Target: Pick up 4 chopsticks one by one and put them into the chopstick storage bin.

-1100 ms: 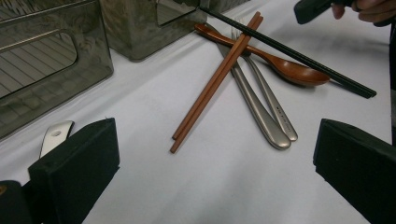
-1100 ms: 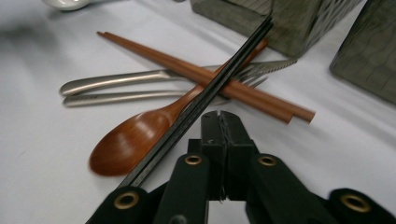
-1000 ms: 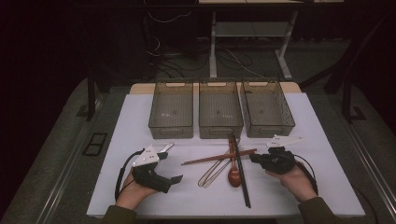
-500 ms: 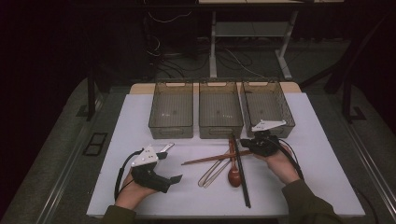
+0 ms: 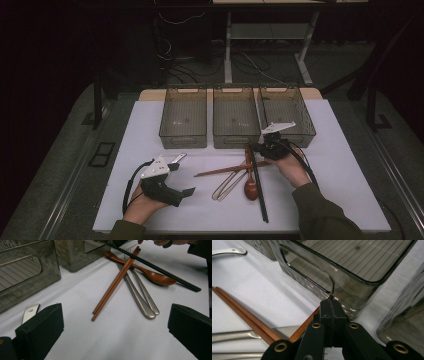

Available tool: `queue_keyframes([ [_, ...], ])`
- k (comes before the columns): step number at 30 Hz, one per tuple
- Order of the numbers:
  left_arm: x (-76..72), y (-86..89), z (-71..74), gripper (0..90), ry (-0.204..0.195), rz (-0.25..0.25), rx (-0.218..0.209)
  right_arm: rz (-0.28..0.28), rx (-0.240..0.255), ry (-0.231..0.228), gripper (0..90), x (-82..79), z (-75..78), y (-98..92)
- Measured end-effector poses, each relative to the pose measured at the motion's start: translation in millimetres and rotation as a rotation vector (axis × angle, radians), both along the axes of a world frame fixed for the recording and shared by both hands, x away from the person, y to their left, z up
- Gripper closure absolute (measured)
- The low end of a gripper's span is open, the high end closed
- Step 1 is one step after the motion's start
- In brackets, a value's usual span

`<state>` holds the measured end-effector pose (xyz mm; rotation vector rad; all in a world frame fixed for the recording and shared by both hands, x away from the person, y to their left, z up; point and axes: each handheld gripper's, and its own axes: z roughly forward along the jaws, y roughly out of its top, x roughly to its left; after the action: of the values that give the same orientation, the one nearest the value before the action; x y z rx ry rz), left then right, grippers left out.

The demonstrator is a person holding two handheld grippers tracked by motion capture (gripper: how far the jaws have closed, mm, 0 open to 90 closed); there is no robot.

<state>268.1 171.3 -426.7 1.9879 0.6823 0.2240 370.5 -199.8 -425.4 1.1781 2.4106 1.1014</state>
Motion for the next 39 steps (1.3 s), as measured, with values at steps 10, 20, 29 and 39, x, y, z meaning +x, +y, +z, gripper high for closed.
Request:
queue_keyframes([
  [10, 0.0, -0.1, -0.2, 0.0, 0.002, -0.002, 0.001, 0.003, -0.019, 0.003, 89.1, 2.3, -3.9, 4.5],
  [20, 0.0, 0.3, 0.2, 0.0, 0.001, -0.004, 0.002, 0.034, -0.021, 0.008, 89.1, 1.9, -3.7, 17.3],
  [29, -0.1, 0.6, 0.1, 0.0, 0.002, -0.003, 0.002, 0.053, -0.026, 0.015, 89.1, 2.1, -4.5, 24.4],
  [39, -0.2, 0.8, 0.2, 0.0, 0.002, -0.003, 0.003, 0.088, -0.032, 0.022, 89.1, 0.5, -5.8, 35.1],
])
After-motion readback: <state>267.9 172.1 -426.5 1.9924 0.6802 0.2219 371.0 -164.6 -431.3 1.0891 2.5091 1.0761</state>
